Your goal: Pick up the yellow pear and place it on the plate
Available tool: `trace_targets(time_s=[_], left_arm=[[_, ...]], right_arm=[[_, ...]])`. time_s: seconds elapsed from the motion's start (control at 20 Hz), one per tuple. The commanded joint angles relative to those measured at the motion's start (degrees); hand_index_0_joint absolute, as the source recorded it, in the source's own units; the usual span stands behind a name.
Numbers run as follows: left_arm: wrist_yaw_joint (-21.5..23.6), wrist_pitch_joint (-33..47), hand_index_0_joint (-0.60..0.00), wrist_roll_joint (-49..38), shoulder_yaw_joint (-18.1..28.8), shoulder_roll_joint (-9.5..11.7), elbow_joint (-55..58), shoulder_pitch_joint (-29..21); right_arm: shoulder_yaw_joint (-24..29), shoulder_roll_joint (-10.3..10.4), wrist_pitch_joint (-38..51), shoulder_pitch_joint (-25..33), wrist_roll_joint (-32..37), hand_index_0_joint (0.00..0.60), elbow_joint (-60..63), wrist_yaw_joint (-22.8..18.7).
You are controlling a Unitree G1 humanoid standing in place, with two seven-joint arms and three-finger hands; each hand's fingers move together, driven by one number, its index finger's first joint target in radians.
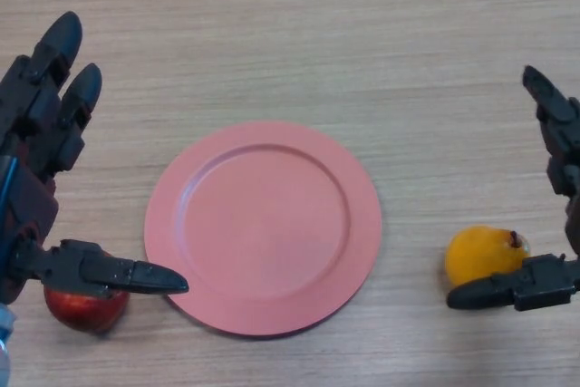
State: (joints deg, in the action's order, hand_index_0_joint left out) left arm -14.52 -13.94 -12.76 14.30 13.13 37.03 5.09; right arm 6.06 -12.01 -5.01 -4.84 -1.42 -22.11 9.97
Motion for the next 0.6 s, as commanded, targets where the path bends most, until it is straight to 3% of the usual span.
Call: trace_targets(time_s=[0.05, 0.6], left_arm=[[2.2, 7.0, 0.000, -1.6, 3.3, 1.3, 2.8, -1.1], [4.6, 6.9, 0.000, -1.9, 2.8, 0.6, 3.7, -0.3]], right_arm=[[4.1, -2.3, 11.7, 2.5, 3.5, 0.000, 1.6, -2.3], [3.0, -4.7, 30.9, 7.2, -0.7, 0.000, 33.2, -8.0]])
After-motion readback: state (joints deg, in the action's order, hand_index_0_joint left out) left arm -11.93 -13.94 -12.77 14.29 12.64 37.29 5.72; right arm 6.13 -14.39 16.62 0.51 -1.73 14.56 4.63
